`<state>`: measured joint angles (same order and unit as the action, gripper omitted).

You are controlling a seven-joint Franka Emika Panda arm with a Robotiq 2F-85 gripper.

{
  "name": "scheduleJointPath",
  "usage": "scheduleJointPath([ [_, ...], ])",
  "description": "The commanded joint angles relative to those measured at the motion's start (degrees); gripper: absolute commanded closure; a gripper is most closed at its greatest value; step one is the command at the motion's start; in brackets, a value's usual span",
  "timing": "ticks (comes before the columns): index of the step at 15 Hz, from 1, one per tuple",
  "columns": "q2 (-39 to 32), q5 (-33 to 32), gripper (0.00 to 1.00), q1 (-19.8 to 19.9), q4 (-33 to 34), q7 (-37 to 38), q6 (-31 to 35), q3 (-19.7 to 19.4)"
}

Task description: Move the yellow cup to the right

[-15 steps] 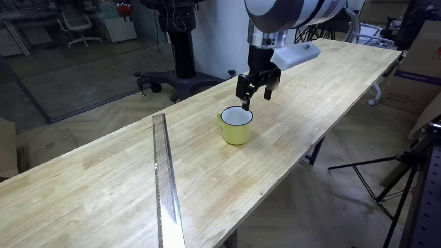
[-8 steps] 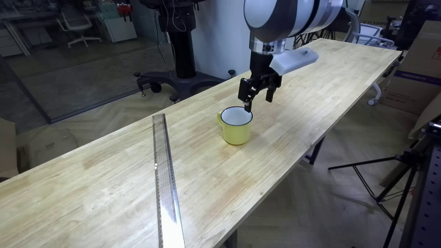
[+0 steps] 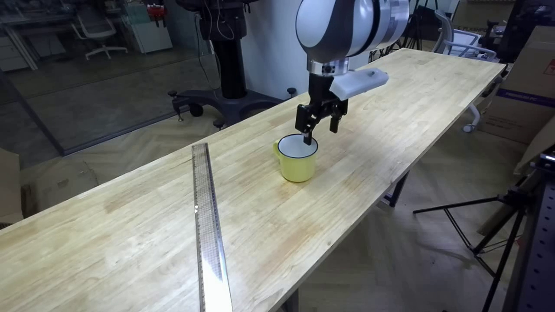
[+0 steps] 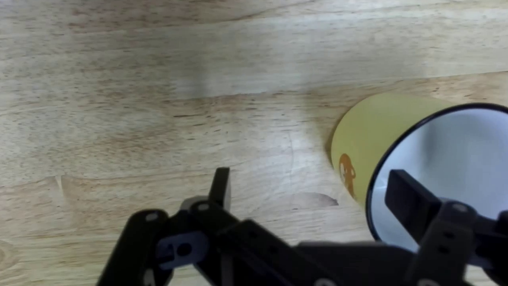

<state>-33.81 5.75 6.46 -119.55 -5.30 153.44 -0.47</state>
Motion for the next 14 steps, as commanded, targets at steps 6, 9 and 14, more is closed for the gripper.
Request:
scheduleJointPath([
  [6,-5.03,-0.75,0.38,-1.46,8.10,2.00,-6.78,-0.05],
  [9,-5.78,-1.31,0.59,-2.40,9.36,2.36,-8.08,-0.39],
  [14,-6.53,-2.05,0.94,-3.83,10.77,2.79,-9.74,-0.78],
])
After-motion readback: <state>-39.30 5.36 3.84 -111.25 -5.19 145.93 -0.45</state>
